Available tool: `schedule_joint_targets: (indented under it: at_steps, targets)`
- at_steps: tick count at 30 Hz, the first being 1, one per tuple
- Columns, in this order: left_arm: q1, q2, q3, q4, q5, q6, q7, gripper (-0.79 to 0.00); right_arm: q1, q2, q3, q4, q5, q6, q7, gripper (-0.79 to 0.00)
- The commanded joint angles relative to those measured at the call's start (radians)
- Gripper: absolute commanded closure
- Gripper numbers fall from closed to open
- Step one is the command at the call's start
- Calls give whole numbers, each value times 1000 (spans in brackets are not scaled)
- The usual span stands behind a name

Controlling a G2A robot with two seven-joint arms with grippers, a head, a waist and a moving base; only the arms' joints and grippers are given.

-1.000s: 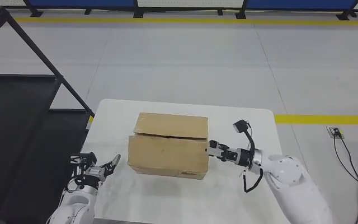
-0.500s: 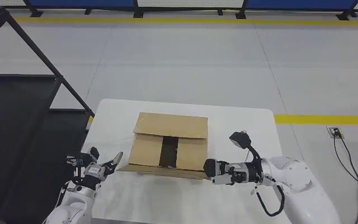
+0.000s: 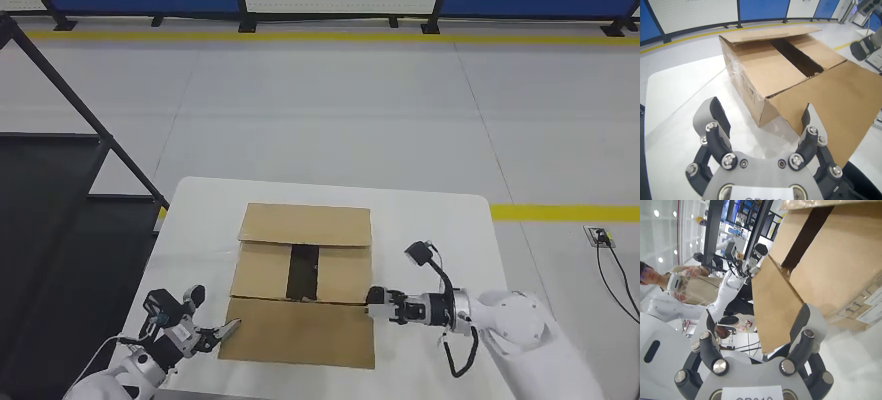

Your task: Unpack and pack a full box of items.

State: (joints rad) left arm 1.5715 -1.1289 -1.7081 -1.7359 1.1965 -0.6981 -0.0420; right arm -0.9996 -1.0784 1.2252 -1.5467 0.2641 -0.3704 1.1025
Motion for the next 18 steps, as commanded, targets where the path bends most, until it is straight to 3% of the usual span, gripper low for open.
schedule_joint_targets:
  at_steps: [1,13,18]
  targets:
    - [-3,0,12,10,30,19,6,-785,-2,0,25,-13,87,73,-52,-785]
    - [-11,1,21,26,46,37,11,-785,-10,-2,35,-20,122,89,-84,-785]
    - [-10,1,25,24,43,43,12,-785,26,-20,-4,48,208,236,-238,-785]
